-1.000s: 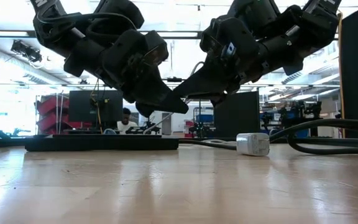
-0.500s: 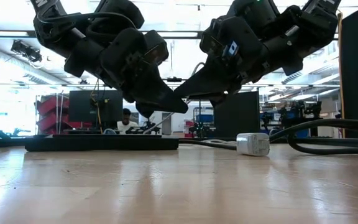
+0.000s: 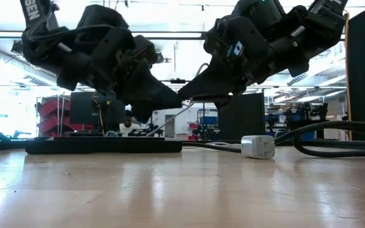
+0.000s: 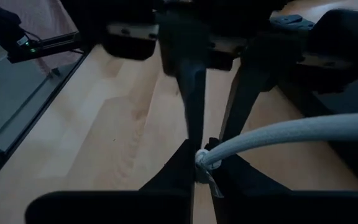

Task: Insert USB
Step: Insert the white charger cable into the white charger adapter

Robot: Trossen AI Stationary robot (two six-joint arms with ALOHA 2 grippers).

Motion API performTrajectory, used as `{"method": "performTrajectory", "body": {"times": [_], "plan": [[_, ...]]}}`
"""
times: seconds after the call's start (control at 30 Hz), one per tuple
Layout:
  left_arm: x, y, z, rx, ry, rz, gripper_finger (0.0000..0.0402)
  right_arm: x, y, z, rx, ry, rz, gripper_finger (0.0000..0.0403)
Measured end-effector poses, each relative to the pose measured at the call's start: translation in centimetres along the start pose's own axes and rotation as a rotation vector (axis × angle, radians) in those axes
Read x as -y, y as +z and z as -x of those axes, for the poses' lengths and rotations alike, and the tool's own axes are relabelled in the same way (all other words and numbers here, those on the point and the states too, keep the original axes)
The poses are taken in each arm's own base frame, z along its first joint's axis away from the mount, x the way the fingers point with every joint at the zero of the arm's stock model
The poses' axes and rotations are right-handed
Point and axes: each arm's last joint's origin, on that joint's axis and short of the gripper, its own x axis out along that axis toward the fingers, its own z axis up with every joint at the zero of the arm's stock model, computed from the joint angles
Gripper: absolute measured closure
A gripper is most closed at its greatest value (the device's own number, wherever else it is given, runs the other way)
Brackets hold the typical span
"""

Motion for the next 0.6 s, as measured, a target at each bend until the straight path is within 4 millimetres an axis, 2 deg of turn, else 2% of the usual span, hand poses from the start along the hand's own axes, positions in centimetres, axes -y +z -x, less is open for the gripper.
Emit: {"method": "performTrajectory", "body": {"times": [0.1,0.33,0.6], "plan": [[0.2,0.6,0.1,0.051,-0.013,-0.005,0.0354,0.1,-0.2,0.0,-0.010,-0.005,-0.001,0.0398],[0.1,0.1,0.1,0.006,-0.005,0.001,0.0350,0.2,-0.1,0.0,0.004,-0.020,-0.001,0.0398],[-0.2,-0.9,0.2,-0.105,-0.005,0.013,0.0285,0.3,0.1,0.0,0.018,-0.029,-0.001,0.0398]]}}
